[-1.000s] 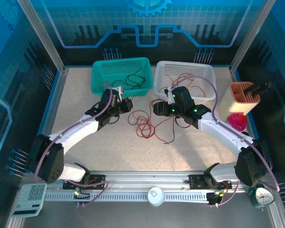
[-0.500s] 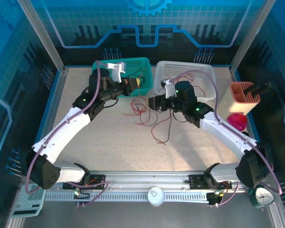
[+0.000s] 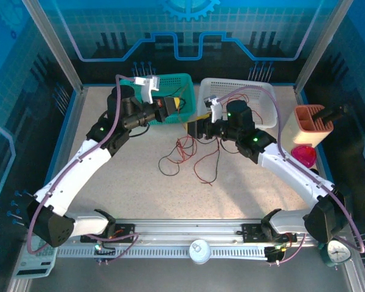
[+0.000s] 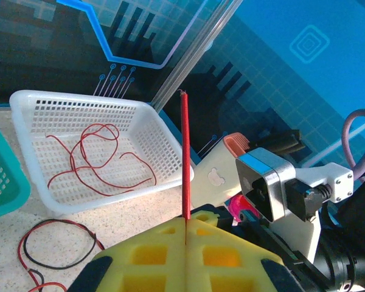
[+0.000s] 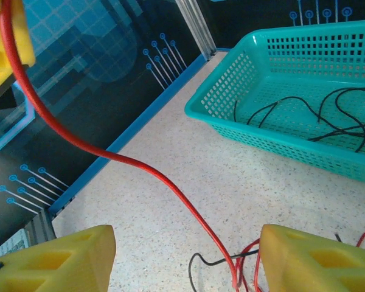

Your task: Untangle the cables

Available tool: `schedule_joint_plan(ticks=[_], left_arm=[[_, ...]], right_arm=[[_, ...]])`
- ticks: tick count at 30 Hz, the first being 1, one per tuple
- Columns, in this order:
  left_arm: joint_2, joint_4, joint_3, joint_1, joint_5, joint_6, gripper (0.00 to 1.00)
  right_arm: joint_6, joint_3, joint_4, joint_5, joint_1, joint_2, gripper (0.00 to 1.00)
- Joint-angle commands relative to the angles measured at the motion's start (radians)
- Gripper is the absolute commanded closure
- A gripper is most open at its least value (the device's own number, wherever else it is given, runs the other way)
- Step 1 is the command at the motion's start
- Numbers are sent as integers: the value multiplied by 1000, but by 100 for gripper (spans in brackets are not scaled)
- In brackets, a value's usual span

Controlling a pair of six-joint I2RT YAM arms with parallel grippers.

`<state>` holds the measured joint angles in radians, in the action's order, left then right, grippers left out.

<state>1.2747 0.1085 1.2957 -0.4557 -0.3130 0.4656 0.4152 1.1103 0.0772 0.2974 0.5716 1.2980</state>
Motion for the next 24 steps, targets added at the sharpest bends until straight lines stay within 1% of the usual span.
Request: schedule_joint_plan(ticks=[1,11,24], left_arm=[[-27,-7,56,-12,-31,5,100],[-31,11,133,-18,-49,5,100],[-40,13,163,-20,-60,-2,100]], right_arm=[[-27,55,-19,26,23,-7,34],[-48,141,8,32,26,5,33],[-49,172,24,17,25,-25,33]])
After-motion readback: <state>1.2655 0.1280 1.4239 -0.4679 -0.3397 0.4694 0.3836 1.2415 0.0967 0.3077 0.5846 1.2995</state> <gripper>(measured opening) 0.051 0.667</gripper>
